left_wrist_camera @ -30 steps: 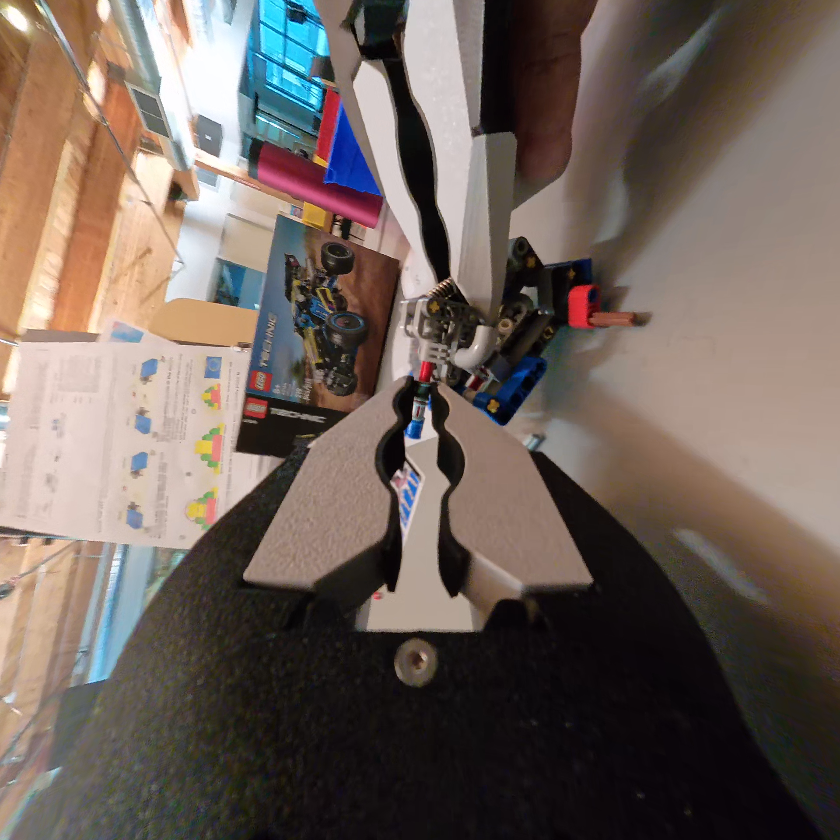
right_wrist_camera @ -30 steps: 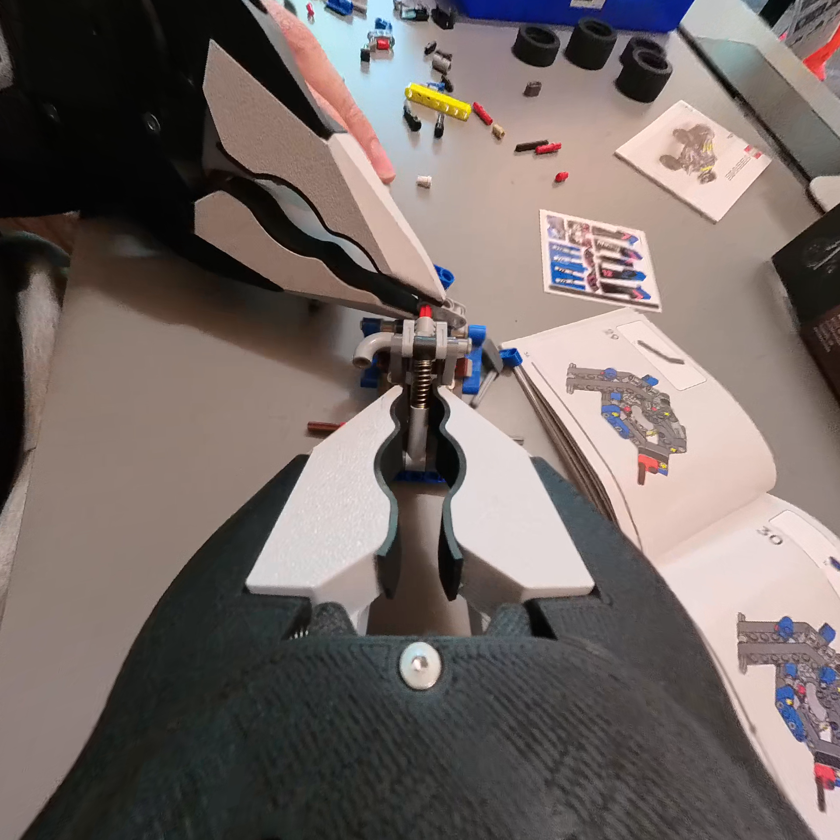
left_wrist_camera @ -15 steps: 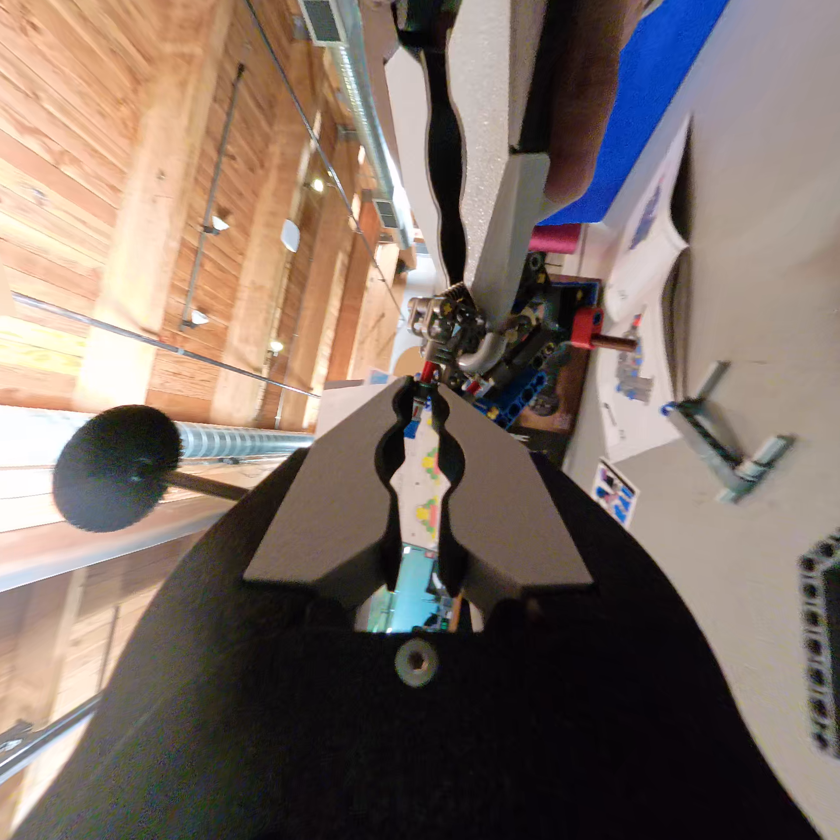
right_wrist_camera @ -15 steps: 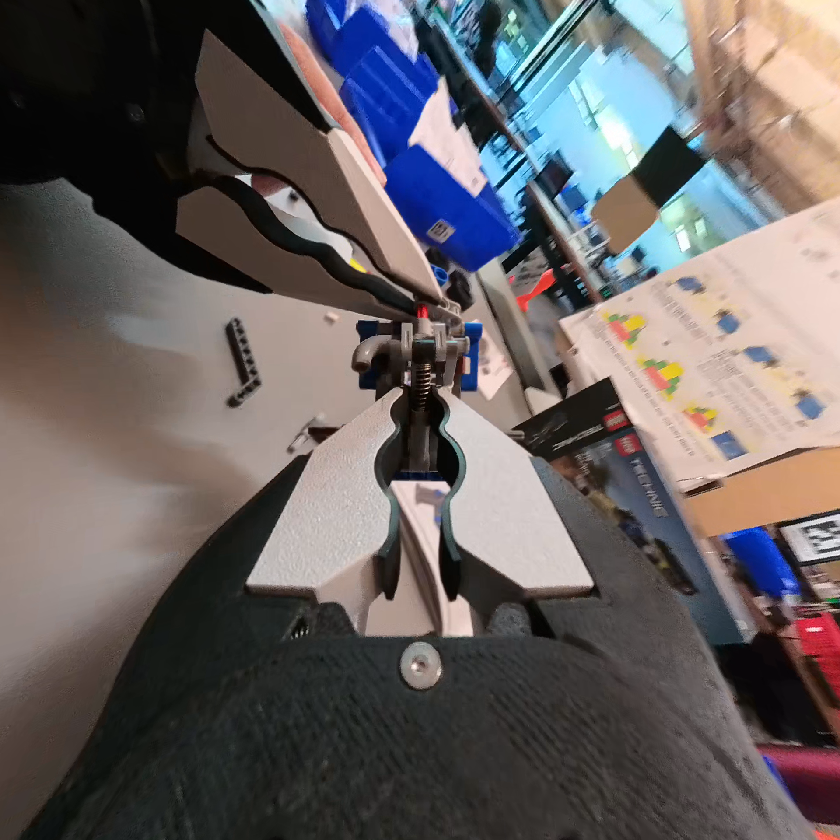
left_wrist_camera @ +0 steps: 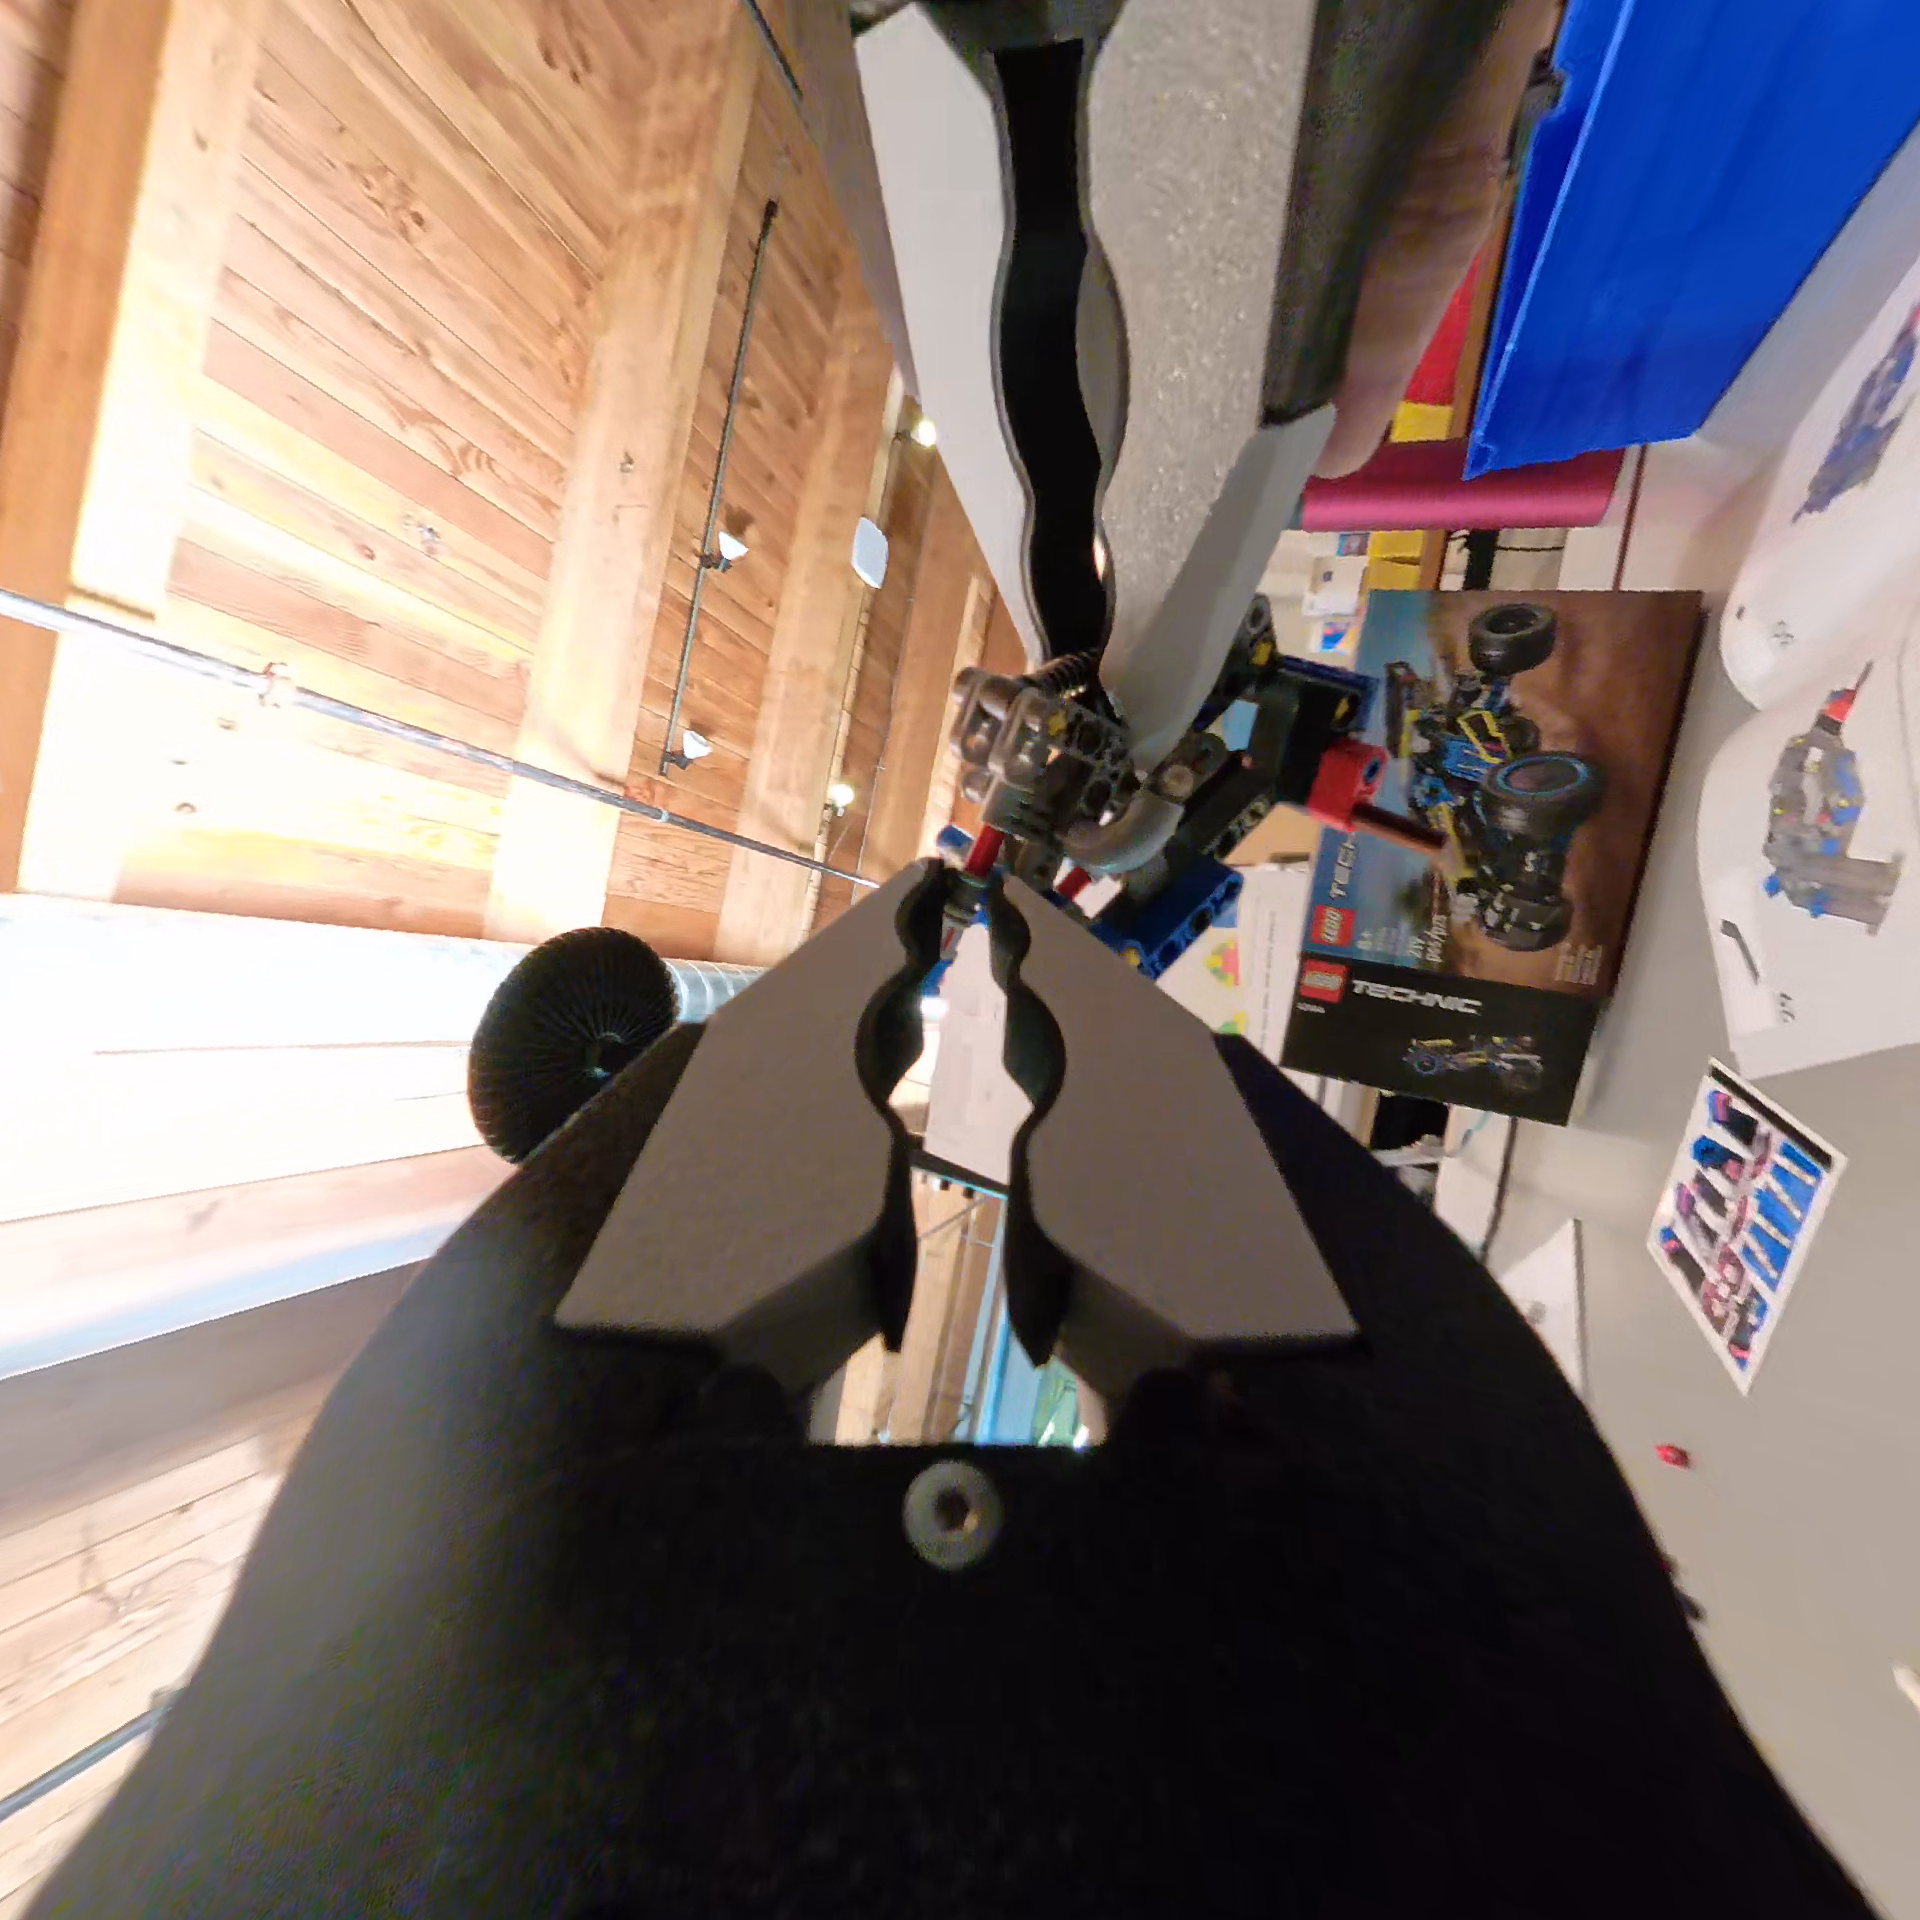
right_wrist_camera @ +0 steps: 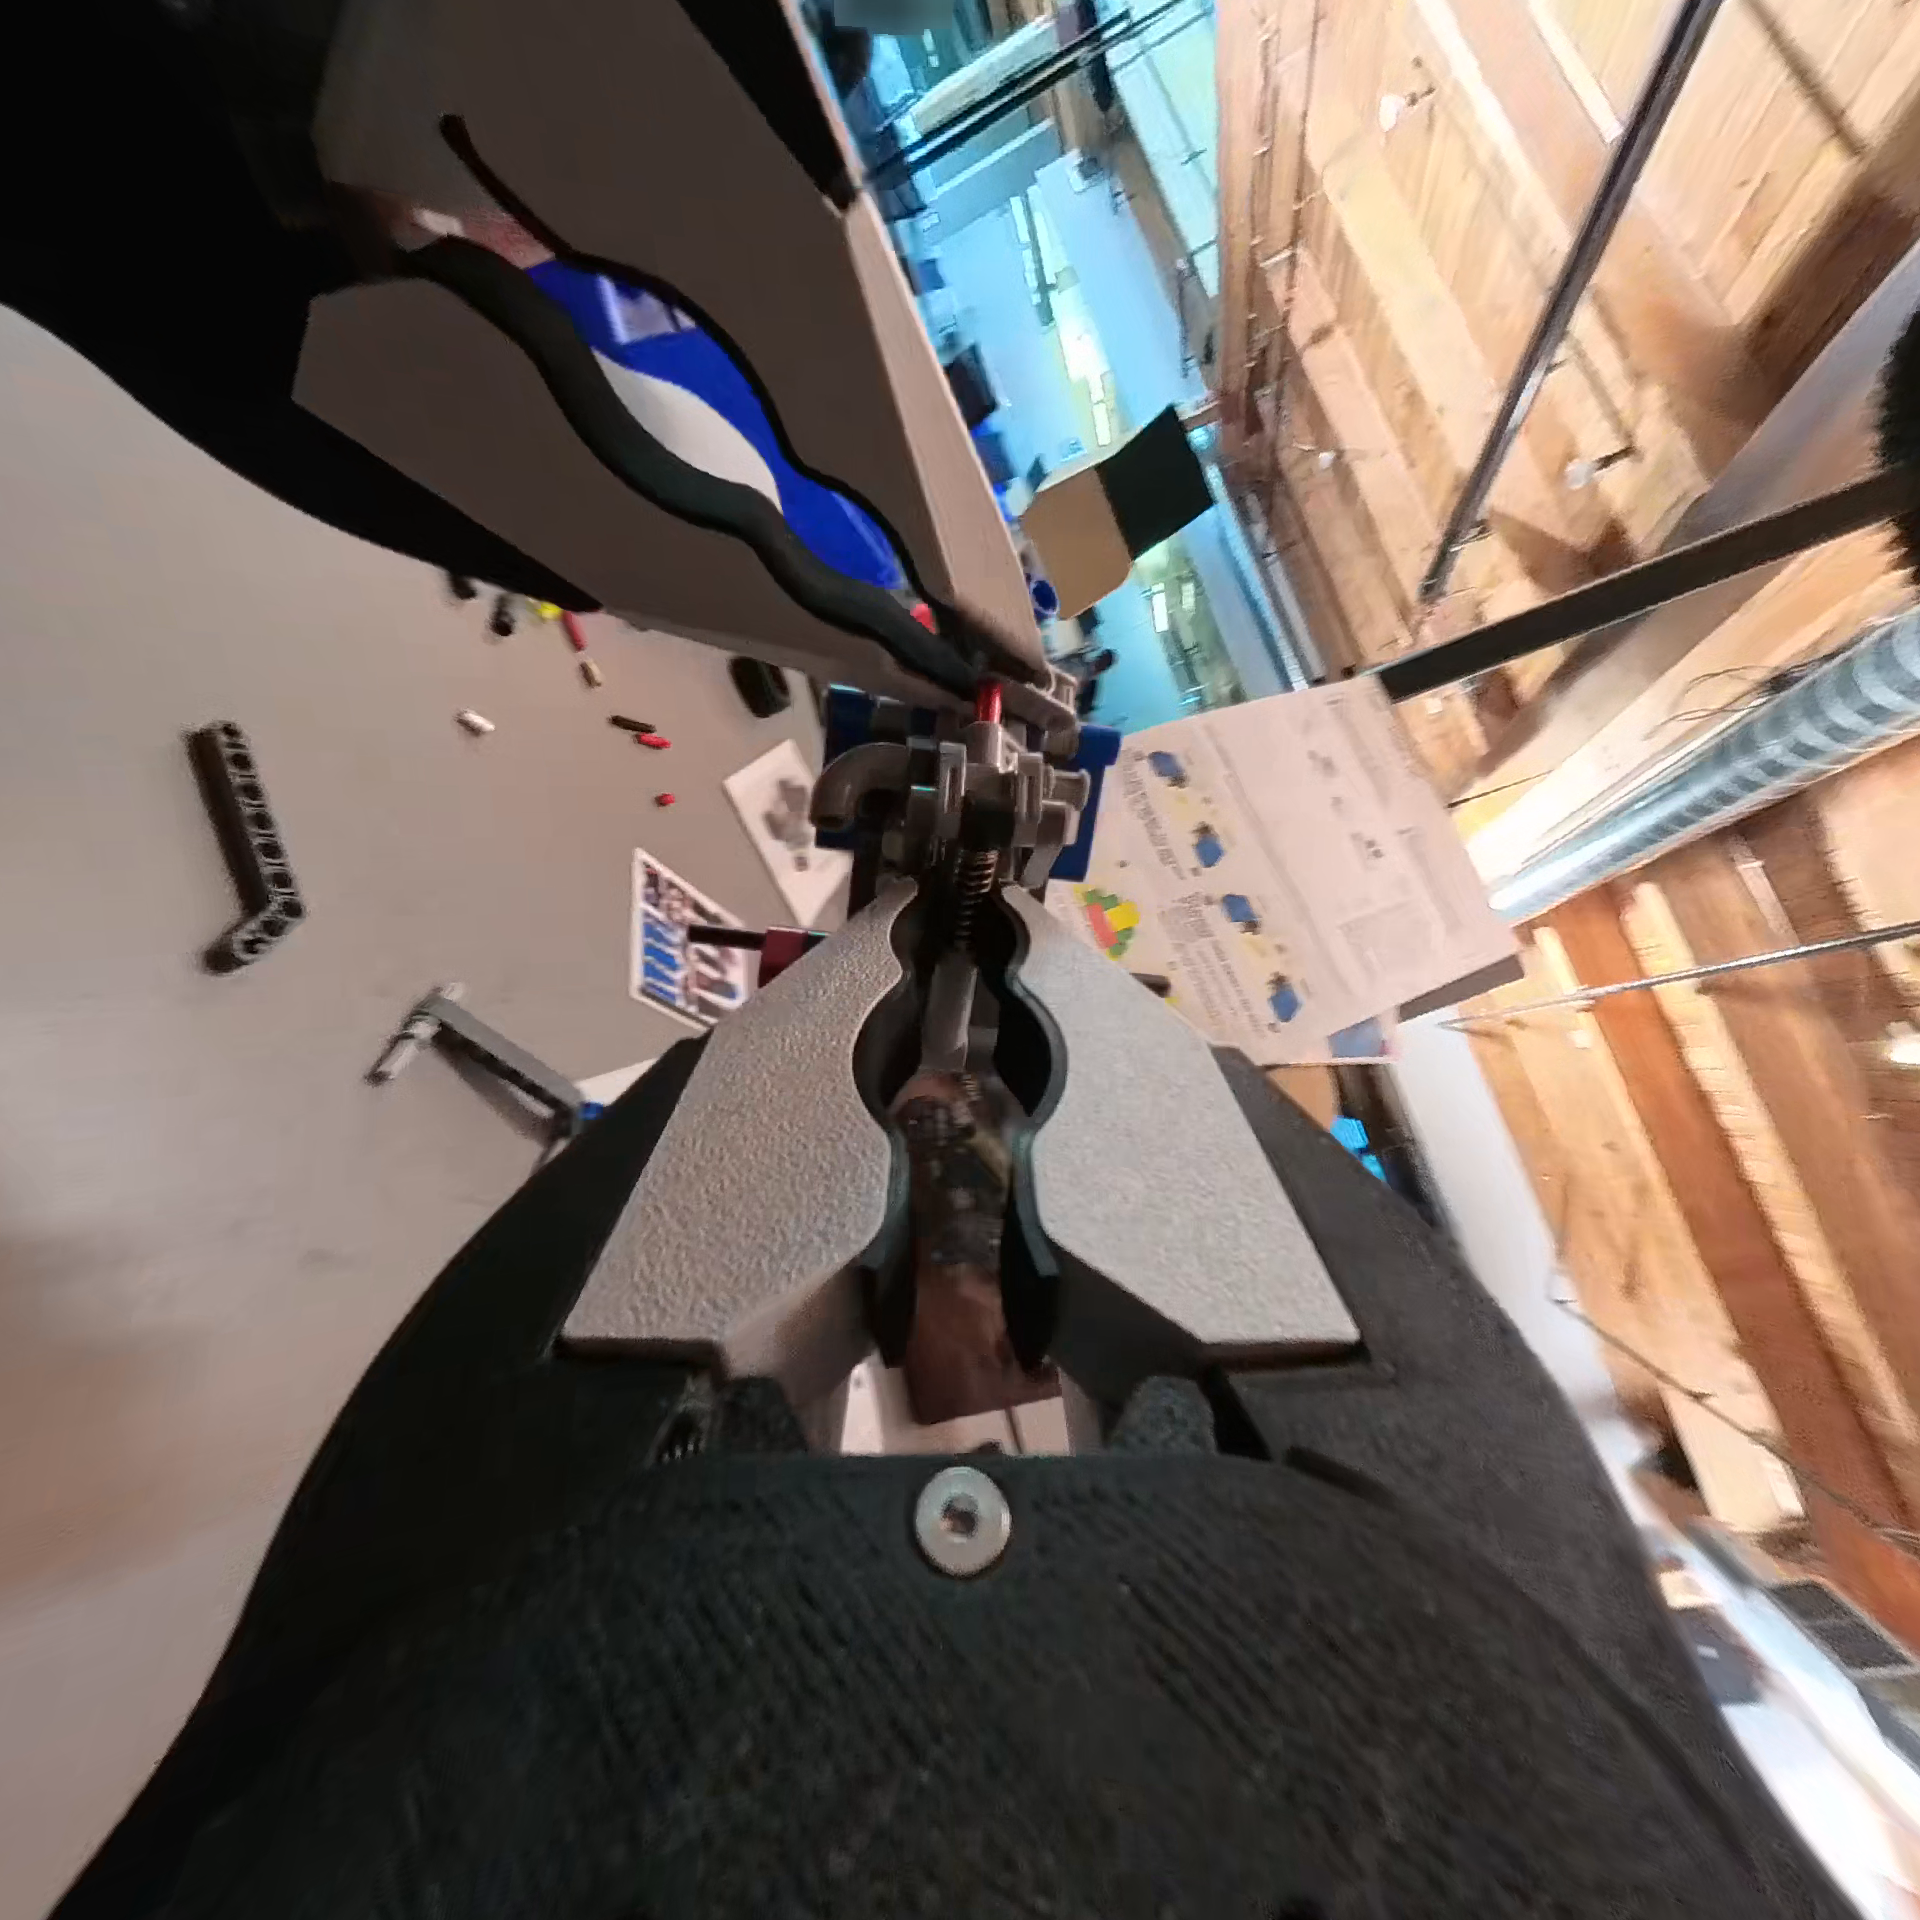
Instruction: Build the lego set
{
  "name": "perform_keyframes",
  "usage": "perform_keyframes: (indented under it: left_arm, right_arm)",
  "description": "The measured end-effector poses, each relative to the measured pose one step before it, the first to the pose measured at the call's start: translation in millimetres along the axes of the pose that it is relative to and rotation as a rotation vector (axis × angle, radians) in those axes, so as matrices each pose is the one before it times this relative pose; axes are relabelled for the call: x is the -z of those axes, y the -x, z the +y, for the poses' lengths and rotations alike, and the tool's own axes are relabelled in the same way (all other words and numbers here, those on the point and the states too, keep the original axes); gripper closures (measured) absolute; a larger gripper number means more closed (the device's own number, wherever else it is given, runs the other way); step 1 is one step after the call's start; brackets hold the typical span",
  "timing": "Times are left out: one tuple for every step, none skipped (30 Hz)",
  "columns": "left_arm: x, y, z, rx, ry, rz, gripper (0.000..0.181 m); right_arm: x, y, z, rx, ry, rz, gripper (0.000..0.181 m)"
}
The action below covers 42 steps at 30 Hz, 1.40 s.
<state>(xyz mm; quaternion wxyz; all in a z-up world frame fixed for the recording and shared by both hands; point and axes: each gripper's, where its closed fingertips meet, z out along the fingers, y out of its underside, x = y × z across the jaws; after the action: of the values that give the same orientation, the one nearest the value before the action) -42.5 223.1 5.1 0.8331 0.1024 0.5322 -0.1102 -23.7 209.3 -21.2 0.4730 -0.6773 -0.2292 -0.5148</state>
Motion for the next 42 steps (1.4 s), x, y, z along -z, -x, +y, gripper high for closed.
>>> perform_keyframes:
  left_arm:
    - [0.62,4.58,-1.13,-0.0123,-0.005,-0.025,0.177]
    - [1.04,5.69,-1.47,-0.0088,-0.0056,-0.032,0.176]
    - [0.95,4.89,-1.39,-0.0097,-0.0046,-0.0259,0.176]
    - [0.25,3.17,-0.65,-0.0095,0.0,-0.0132,0.176]
    - [0.18,2.21,-0.25,-0.0021,0.0007,-0.0048,0.176]
    - [0.15,1.76,-0.54,0.0051,-0.0022,-0.0012,0.175]
    - [0.2,1.99,-0.86,0.0037,-0.0041,-0.0031,0.175]
    - [0.21,1.48,-0.46,-0.0023,-0.0012,-0.0013,0.175]
    - [-0.16,0.8,0.1,-0.0026,0.002,0.0011,0.175]
    - [-0.06,0.87,0.19,0.0008,0.0015,-0.0006,0.175]
    - [0.13,1.35,-0.16,0.0008,-0.0017,-0.0041,0.175]
    - [0.15,0.8,-0.03,-0.0014,-0.0016,-0.0015,0.175]
    - [-0.07,0.24,0.38,-0.0026,0.0011,0.0021,0.175]
    - [-0.23,0.4,0.32,-0.0005,0.001,0.0001,0.175]
    - [0.02,0.01,0.11,-0.0002,0.0009,0.0032,0.174]
    - [-0.3,-1.11,0.22,-0.0005,0.0029,0.0104,0.174]
    - [-0.79,-1.37,0.52,-0.0034,0.0023,0.0107,0.174]
    - [-0.78,-0.89,-0.09,-0.0013,-0.0001,0.0072,0.174]
    - [-0.63,-0.91,-0.66,0.0012,-0.0032,0.0085,0.173]
    - [-0.15,-1.16,-3.27,0.0042,-0.0171,0.0093,0.172]
    - [-0.39,-0.57,-3.6,0.0019,-0.0163,0.0045,0.172]
    - [-1.3,-1.75,-2.23,-0.002,-0.0049,0.0105,0.171]
    - [-1.69,-1.76,-0.58,0.0002,0.0056,0.0094,0.172]
    - [-1.18,-0.18,0.24,0.0072,0.0074,-0.0012,0.172]
    - [-0.87,-0.09,0.07,0.0112,0.0002,0.0006,0.173]
    - [-1.23,-0.54,-0.06,0.0126,-0.0018,0.0055,0.174]
    - [-0.98,-0.38,1.18,0.0107,0.003,0.0031,0.175]
    - [-1.23,-0.23,1.5,0.0061,0.0061,0.0004,0.175]
    - [-0.75,-0.58,1.33,0.0014,0.0052,0.0025,0.177]
    - [-1.04,-0.9,1.11,-0.0003,0.0044,0.0033,0.177]
    - [-0.72,-1.03,1.1,-0.0001,0.0049,0.0013,0.178]
    - [-0.99,-2.58,1.13,0.0005,0.004,0.0057,0.178]
    - [-0.83,-2.97,1.1,0.0008,0.0049,0.0095,0.178]
    - [-0.97,-2.87,1.53,0.0006,0.0066,0.0066,0.178]
    - [-0.87,-2.75,1.7,0.0006,0.0066,0.0069,0.179]
    - [-0.74,-3.22,1.55,0.0014,0.0062,0.0121,0.179]
    - [-0.72,-2.68,1.5,0.0018,0.0074,0.0096,0.179]
    - [-1.43,-1.99,1.45,0.0018,0.0068,0.0083,0.179]
    - [-0.44,-2.05,1.24,0.0021,0.006,0.0094,0.179]
    - [-0.12,-1.83,1.21,0.0033,0.0046,0.0085,0.179]
    - [-0.04,-1.38,1.41,0.0046,0.0049,0.0064,0.179]
    - [0.21,-1.26,1.29,0.0036,0.0045,0.0068,0.179]
  right_arm:
    - [1.58,-3.48,-2.64,0.0299,-0.0075,0.0369,0.175]
    - [1.8,-4.25,-3.69,0.0365,-0.0107,0.0433,0.176]
    - [2.04,-5.07,-4.0,0.0469,-0.0111,0.0504,0.176]
    - [1.61,-3.93,-2.81,0.0393,-0.0023,0.0372,0.176]
    - [0.89,-2.44,-1.84,0.0146,-0.0005,0.0178,0.176]
    - [0.62,-1.11,-1.33,-0.0071,-0.0067,0.0019,0.176]
    - [0.64,-1.25,-1.02,-0.0133,-0.0108,0.0024,0.176]
    - [0.65,-1.18,-1.07,-0.0109,-0.0118,0.004,0.176]
    - [0.22,-0.43,-0.78,-0.0162,-0.0077,-0.0019,0.176]
    - [-0.23,-0.08,-0.26,-0.0222,-0.0044,-0.0052,0.176]
    - [0.03,-0.64,-0.66,-0.0125,-0.0052,0.0025,0.176]
    - [0.21,-0.87,-0.75,0.0024,-0.0053,0.0096,0.176]
    - [-0.07,-0.27,-0.35,0.0019,-0.0001,0.0058,0.176]
    - [-0.29,-0.2,0.09,-0.0026,0.0018,0.0045,0.176]
    - [-0.15,-0.43,-0.07,-0.0014,-0.0026,0.0092,0.176]
    - [-0.48,0.77,0.53,-0.0074,-0.0022,0.0013,0.176]
    - [-0.58,1.28,1.32,-0.0179,0.0,-0.0064,0.176]
    - [-0.52,0.96,1.28,-0.0213,-0.0026,-0.0063,0.176]
    - [-0.35,0.52,1.01,-0.0236,-0.0054,-0.0032,0.176]
    - [-0.82,0.06,2.47,-0.0352,0.0042,-0.0057,0.176]
    - [-1.28,-0.46,4.21,-0.0467,0.0128,-0.0091,0.176]
    - [-0.62,-0.93,3.3,-0.0522,0.0006,-0.0105,0.176]
    - [0.32,-1.53,1.75,-0.0523,-0.0125,-0.0085,0.176]
    - [0.37,-1.82,2.07,-0.0517,-0.0079,-0.0083,0.176]
    - [-0.17,-1.46,2.98,-0.0501,0.0027,-0.012,0.176]
    - [-0.01,-1.75,2.27,-0.0504,-0.0001,-0.0096,0.176]
    - [0.5,-1.59,0.15,-0.0496,-0.0144,-0.0078,0.176]
    - [0.38,-0.93,0.13,-0.0513,-0.0121,-0.0128,0.176]
    - [-0.01,-1.14,0.88,-0.0509,-0.0041,-0.011,0.176]
    - [0.1,-1.46,0.68,-0.0453,-0.0059,-0.0062,0.176]
    - [0.31,-1.58,-0.26,-0.0387,-0.0121,-0.0044,0.176]
    - [0.41,-1.11,0.04,-0.0333,-0.0089,-0.006,0.176]
    - [-0.14,-1.13,1.37,-0.0309,0.0027,-0.0051,0.176]
    - [0.07,-1.37,1.08,-0.0286,0.0008,-0.0026,0.176]
    - [0.33,-1.19,-0.3,-0.0262,-0.0089,-0.0025,0.176]
    - [0.22,-0.72,-0.22,-0.0266,-0.0072,-0.0045,0.176]
    - [-0.08,-0.54,0.84,-0.0315,0.002,-0.0071,0.176]
    - [-0.36,-0.55,1.17,-0.036,0.0037,-0.0087,0.176]
    - [0.07,-1.24,0.31,-0.0377,-0.0046,-0.0027,0.176]
    - [0.19,-1.82,0.35,-0.04,-0.0066,0.0006,0.176]
    - [-0.01,-1.2,0.86,-0.0398,-0.0031,-0.0048,0.176]
    - [-0.24,-0.26,1.02,-0.0402,-0.002,-0.0126,0.176]
